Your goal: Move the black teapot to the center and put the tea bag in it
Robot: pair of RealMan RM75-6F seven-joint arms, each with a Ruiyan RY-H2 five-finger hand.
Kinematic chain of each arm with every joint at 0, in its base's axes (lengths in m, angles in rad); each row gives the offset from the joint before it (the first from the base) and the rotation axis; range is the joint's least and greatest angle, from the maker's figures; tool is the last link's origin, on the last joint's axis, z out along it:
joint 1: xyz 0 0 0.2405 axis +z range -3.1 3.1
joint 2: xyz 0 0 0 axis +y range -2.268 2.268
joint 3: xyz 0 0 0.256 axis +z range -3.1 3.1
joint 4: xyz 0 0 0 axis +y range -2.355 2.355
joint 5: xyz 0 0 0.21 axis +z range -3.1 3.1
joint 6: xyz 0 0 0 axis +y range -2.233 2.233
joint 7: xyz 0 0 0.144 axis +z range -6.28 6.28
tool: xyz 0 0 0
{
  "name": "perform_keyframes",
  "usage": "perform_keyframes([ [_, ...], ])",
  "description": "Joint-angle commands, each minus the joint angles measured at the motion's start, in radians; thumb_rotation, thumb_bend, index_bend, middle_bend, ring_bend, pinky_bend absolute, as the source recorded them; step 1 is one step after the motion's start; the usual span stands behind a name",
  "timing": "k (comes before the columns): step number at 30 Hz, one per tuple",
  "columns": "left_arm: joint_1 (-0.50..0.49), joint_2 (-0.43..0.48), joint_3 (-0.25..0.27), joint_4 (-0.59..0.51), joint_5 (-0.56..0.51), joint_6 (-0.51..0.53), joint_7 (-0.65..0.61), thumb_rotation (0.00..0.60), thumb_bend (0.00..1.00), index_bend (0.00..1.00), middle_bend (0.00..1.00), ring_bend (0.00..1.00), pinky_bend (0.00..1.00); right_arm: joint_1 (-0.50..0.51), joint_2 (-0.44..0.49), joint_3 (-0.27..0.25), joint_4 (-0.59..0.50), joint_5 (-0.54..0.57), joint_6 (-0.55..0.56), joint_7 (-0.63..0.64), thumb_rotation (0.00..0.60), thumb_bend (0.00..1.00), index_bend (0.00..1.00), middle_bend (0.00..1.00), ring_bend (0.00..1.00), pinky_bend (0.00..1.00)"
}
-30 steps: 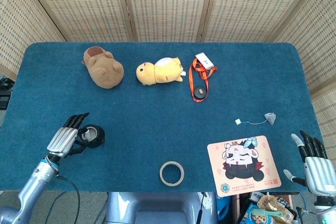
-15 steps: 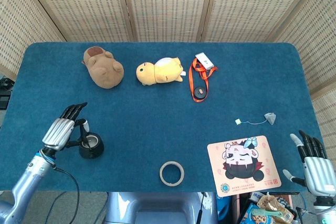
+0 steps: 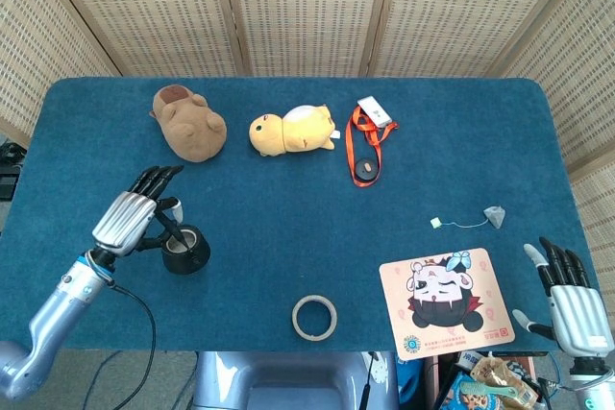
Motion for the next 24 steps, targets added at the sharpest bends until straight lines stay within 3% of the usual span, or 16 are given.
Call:
perform_keyframes([
  [1, -0.045, 0.007, -0.023, -0.006, -0.02, -0.048, 0.024, 0.6, 0.53, 0.6, 0.04, 0.0, 0.0, 0.002, 0.003, -0.002, -0.003, -0.005, -0.001, -0.003, 0.6, 0.14, 0.02, 0.02, 0.0, 0.0],
  [7, -0.12, -0.012, -0.06, 0.01, -0.05, -0.12, 0.033, 0.6, 0.53, 0.6, 0.04, 0.0, 0.0, 0.006, 0.008, -0.005, -0.011, -0.008, -0.009, -0.013, 0.6, 0.14, 0.02, 0.02, 0.0, 0.0],
  [24, -0.371, -0.172, -0.156, 0.148, -0.162, -0.305, 0.121, 0.6, 0.53, 0.6, 0.04, 0.0, 0.0, 0.033, 0.035, 0.0, -0.039, -0.012, -0.037, -0.046, 0.6, 0.14, 0.02, 0.02, 0.0, 0.0],
])
